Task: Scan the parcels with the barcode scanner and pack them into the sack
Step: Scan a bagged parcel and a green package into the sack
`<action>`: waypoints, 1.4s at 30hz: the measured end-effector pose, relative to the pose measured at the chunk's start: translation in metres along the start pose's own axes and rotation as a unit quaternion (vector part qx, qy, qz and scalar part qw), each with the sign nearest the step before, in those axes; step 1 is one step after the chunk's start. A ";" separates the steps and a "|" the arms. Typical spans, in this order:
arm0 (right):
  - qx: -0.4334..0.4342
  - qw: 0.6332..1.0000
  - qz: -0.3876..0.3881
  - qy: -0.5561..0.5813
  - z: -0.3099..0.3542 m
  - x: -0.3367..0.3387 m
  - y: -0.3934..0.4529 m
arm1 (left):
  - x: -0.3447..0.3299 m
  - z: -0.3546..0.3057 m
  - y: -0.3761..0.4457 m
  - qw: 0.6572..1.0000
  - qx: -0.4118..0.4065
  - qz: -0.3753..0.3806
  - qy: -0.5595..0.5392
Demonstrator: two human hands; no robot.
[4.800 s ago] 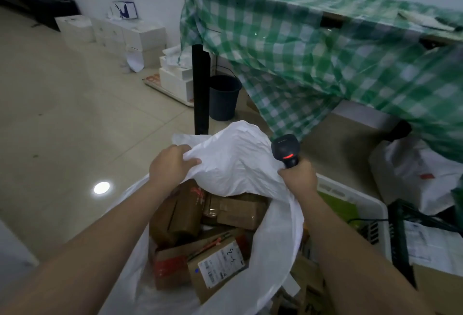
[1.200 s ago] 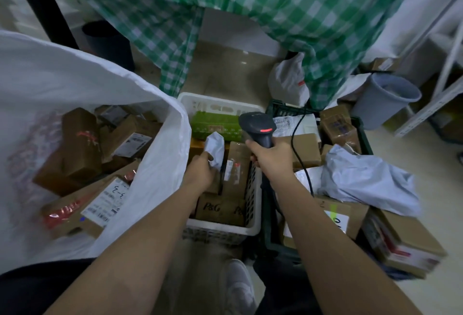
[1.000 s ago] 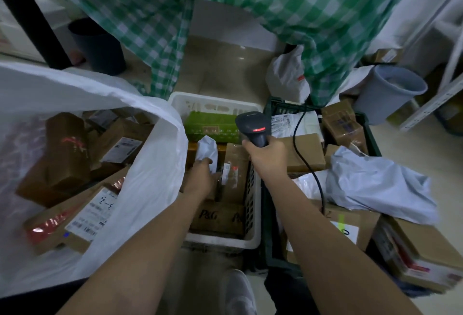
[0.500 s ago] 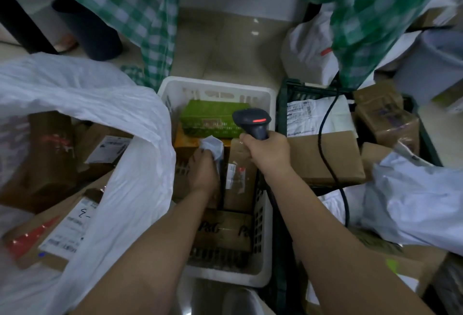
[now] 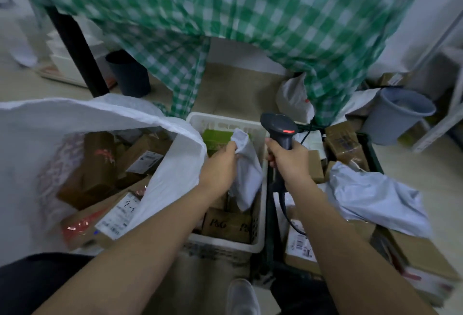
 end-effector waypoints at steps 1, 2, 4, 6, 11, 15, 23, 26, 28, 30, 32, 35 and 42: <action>0.006 1.000 0.001 -0.002 0.006 0.006 -0.012 | 0.013 -0.009 -0.011 1.000 -0.011 -0.001 -0.007; 0.012 1.000 0.003 -0.006 0.011 0.010 -0.024 | 0.027 -0.015 -0.023 1.000 -0.018 -0.006 -0.024; 0.032 0.999 0.016 -0.009 0.020 0.016 -0.046 | 0.051 -0.018 -0.045 0.996 -0.017 -0.015 -0.085; 0.055 0.998 0.038 -0.023 0.025 0.017 -0.066 | 0.071 -0.009 -0.062 0.989 0.007 -0.005 -0.147; 0.093 0.988 0.107 -0.068 0.023 -0.004 -0.095 | 0.122 0.025 -0.101 0.970 0.044 -0.014 -0.238; 0.104 0.984 0.131 -0.067 0.016 -0.031 -0.100 | 0.141 0.044 -0.120 0.955 0.029 -0.008 -0.296; 0.101 0.990 0.054 -0.089 0.003 -0.056 -0.091 | 0.118 0.071 -0.103 0.935 -0.012 -0.118 -0.333; 0.098 0.992 0.027 -0.073 -0.004 -0.050 -0.090 | 0.115 0.074 -0.100 0.942 -0.085 -0.163 -0.281; 0.072 0.992 0.063 -0.077 -0.014 -0.048 -0.091 | 0.107 0.077 -0.104 0.959 -0.135 -0.116 -0.222; 0.053 0.986 0.112 -0.110 -0.025 -0.049 -0.093 | 0.094 0.084 -0.111 0.971 -0.125 -0.023 -0.202; 0.059 0.974 0.148 -0.159 -0.035 -0.053 -0.096 | 0.082 0.091 -0.119 0.974 -0.089 0.045 -0.204; 0.075 0.961 0.190 -0.184 -0.039 -0.061 -0.105 | 0.075 0.097 -0.129 0.976 -0.058 0.073 -0.199; 0.046 0.966 0.188 -0.173 -0.041 -0.071 -0.104 | 0.078 0.089 -0.142 0.967 0.010 0.093 -0.237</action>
Point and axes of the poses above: each hand's wrist, its own y-axis towards the middle knuckle, its own x-axis out of the back of the hand, z = x × y, the point moved 2 cm from there along y, towards the middle knuckle, and after that the axes turned 10 degrees about -y, right-handed, at the moved point
